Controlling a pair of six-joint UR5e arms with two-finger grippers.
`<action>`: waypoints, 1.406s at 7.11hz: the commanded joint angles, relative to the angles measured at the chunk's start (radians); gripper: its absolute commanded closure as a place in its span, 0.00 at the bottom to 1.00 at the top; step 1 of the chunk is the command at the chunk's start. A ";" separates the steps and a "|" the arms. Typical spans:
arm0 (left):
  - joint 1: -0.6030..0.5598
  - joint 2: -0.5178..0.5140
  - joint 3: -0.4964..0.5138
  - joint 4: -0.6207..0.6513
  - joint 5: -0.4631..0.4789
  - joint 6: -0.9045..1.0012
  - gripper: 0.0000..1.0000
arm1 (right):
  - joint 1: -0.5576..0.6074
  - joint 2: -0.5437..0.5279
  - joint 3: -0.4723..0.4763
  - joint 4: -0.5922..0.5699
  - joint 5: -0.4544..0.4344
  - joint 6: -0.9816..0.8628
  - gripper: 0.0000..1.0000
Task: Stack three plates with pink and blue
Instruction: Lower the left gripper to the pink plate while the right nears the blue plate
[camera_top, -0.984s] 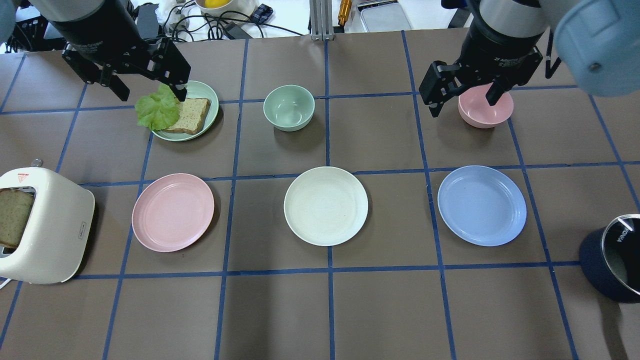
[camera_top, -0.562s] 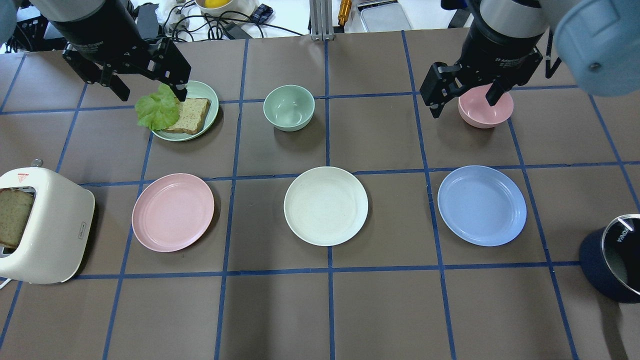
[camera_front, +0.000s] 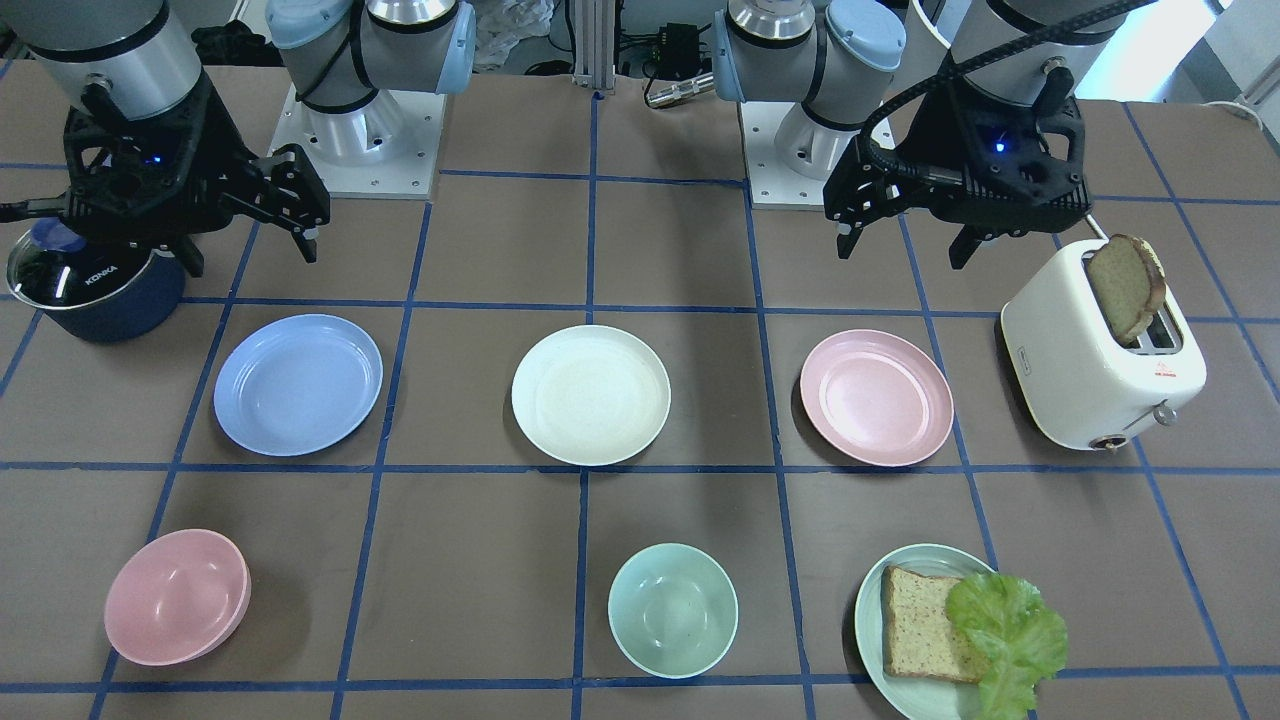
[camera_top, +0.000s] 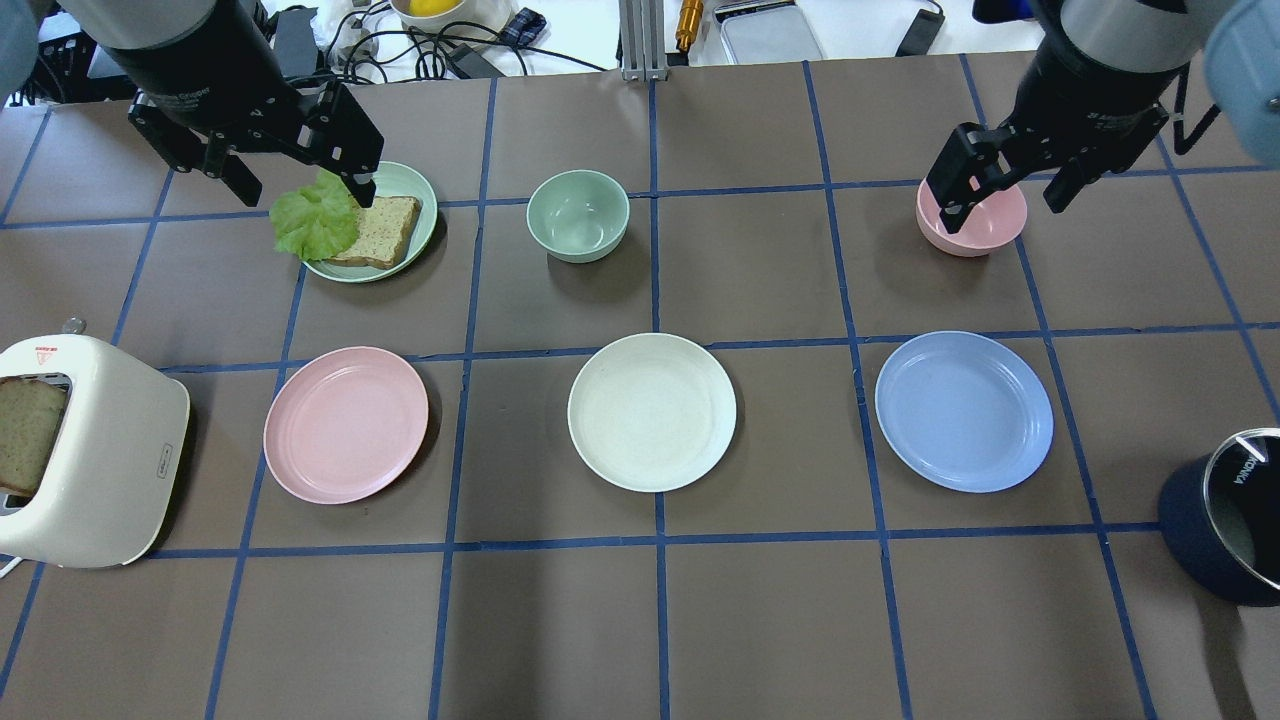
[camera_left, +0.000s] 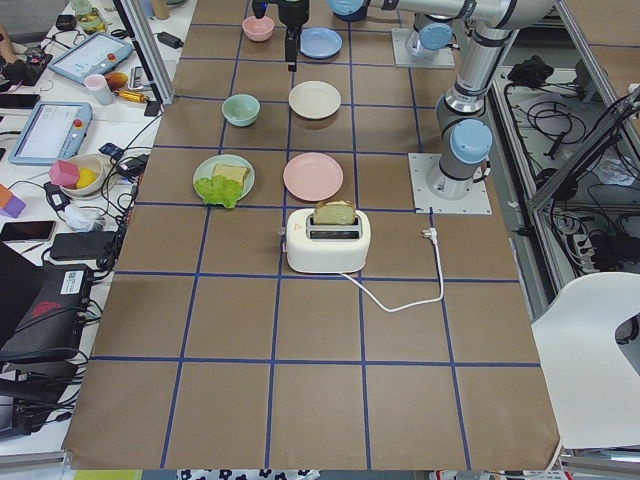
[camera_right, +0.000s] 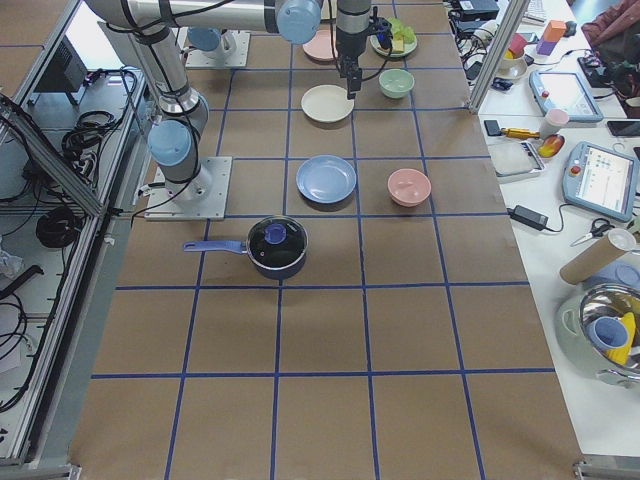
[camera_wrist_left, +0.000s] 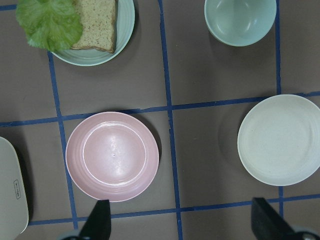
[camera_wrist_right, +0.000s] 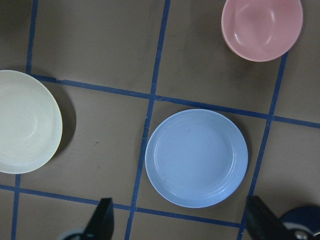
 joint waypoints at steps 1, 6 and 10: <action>0.000 0.001 -0.002 0.000 0.000 0.000 0.00 | -0.072 0.000 0.034 -0.015 0.004 -0.051 0.07; 0.001 -0.023 -0.126 0.009 -0.001 -0.003 0.00 | -0.210 0.000 0.297 -0.338 0.004 -0.208 0.07; 0.021 -0.109 -0.577 0.539 0.005 0.008 0.00 | -0.243 0.051 0.476 -0.592 0.001 -0.249 0.11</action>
